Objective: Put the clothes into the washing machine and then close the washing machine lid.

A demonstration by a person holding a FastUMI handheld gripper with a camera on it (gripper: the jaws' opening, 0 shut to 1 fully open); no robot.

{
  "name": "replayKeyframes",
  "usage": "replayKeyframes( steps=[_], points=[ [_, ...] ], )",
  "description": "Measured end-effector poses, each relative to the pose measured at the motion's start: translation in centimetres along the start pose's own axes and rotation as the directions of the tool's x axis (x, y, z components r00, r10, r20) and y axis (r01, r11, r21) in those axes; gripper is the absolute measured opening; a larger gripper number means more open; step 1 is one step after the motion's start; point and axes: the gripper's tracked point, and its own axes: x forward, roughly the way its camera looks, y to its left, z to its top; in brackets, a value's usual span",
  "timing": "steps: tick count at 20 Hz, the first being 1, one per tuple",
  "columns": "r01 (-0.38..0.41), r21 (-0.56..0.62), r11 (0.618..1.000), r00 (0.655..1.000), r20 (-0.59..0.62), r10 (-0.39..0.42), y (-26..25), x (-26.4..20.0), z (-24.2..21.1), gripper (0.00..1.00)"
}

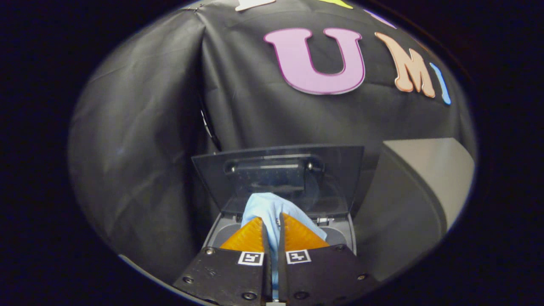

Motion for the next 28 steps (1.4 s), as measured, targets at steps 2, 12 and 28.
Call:
replayKeyframes(
  steps=[2,12,28],
  points=[
    [-0.001,0.030,1.000,0.999,-0.033,0.002,-0.2,1.3,-2.4,0.06],
    [0.000,0.071,0.998,0.980,-0.196,0.014,-0.3,7.9,-12.3,0.06],
    [0.086,0.077,0.993,0.968,-0.242,-0.066,-1.4,6.7,-13.2,0.98]
  ],
)
